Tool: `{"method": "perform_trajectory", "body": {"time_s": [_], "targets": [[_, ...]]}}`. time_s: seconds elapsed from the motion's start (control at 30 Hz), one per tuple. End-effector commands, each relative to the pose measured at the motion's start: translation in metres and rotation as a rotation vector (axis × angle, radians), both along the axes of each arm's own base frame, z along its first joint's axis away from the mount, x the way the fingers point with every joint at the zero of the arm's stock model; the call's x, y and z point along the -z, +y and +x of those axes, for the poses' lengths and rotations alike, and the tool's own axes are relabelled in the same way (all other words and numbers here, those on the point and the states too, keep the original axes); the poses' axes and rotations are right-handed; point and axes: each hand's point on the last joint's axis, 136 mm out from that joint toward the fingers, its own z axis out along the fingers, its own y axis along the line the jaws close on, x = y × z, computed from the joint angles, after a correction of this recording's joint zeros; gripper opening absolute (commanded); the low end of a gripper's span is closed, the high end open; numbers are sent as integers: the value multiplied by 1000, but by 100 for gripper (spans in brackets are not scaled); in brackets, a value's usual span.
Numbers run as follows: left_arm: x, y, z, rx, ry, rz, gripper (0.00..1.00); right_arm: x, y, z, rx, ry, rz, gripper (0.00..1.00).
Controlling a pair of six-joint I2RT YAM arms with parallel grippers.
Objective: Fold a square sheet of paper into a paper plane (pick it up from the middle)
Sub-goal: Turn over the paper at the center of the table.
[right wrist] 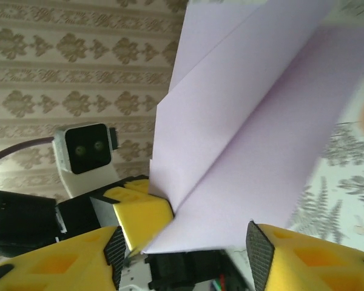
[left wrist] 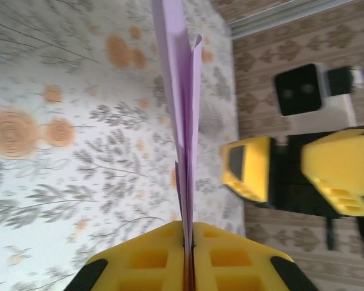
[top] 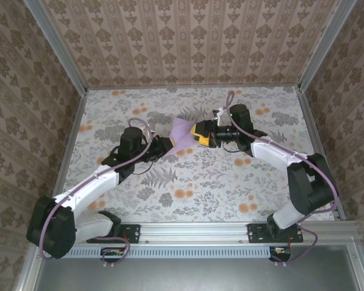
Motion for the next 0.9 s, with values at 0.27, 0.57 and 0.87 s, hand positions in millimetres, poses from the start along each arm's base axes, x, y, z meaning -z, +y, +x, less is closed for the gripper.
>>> {"method": "perform_trajectory", "body": {"time_s": [0.27,0.57,0.87], "targets": [[28,109,-2,-66,42,866,7,30,-47,-7,115,-22,-309,64],[12,136,10,-76,44,1422,7,46,-67,-11,172,5,-412,68],[56,51,20,78,35,1412,19,59,-109,-11,339,52,-496,70]]}}
